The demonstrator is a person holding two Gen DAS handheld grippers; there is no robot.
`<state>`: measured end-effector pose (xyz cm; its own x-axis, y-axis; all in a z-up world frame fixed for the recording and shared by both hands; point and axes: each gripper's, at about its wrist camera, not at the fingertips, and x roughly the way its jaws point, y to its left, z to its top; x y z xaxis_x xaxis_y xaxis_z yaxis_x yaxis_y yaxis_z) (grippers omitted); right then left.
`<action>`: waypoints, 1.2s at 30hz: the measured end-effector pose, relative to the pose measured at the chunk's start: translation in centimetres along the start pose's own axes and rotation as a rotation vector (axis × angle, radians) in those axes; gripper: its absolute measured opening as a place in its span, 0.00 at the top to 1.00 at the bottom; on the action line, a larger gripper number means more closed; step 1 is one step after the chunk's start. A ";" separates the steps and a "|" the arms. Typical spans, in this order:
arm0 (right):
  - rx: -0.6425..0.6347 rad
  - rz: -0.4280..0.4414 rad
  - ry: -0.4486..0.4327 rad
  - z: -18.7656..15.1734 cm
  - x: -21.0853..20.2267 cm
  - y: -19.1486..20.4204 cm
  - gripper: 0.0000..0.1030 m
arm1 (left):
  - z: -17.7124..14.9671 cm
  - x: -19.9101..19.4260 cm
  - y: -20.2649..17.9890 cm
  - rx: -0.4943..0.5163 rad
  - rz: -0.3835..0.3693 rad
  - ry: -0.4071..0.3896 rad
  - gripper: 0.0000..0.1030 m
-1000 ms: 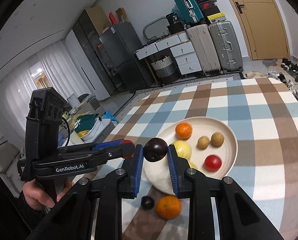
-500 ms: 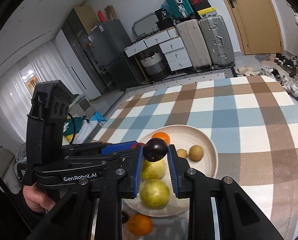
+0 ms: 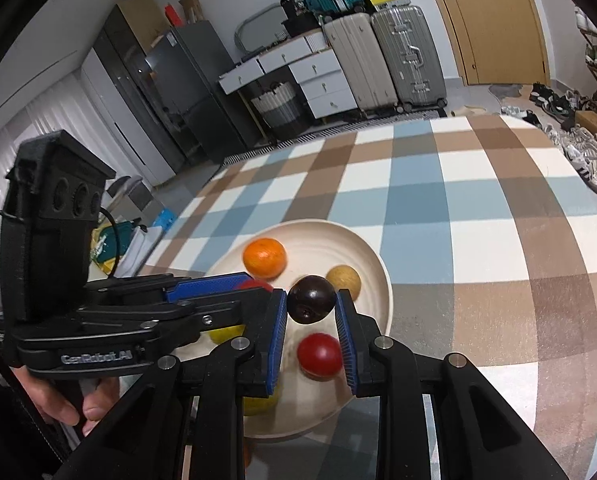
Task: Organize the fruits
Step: 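Carry the plum and tomato onto the white plate and open both tools, then withdraw both tools from the plate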
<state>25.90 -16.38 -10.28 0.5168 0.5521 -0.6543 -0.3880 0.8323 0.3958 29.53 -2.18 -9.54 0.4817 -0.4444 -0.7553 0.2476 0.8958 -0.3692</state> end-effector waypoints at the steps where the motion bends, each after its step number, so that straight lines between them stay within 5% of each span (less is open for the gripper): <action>1: 0.002 -0.002 0.004 -0.1 0.2 -0.1 0.76 | 0.0 0.0 0.0 0.001 0.001 -0.004 0.72; 8: 0.003 -0.011 0.022 -0.2 1.0 -0.2 0.75 | 0.1 -0.4 -0.2 0.000 -0.007 -0.009 0.72; 11: 0.002 -0.035 0.010 -0.1 0.5 -0.1 0.60 | 0.2 -1.1 -0.7 0.013 0.002 -0.024 0.72; 24: 0.035 -0.029 -0.087 0.1 -4.1 0.5 0.60 | -1.2 -5.8 -2.5 0.028 0.023 -0.090 0.72; 36: -0.039 -0.010 -0.191 -1.7 -9.2 4.2 0.53 | -5.7 -11.4 -4.1 0.035 0.095 -0.175 0.71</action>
<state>18.19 -18.03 -3.69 0.6546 0.5466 -0.5222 -0.4100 0.8371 0.3622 18.23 -0.73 -2.54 0.6419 -0.3559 -0.6792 0.2222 0.9341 -0.2795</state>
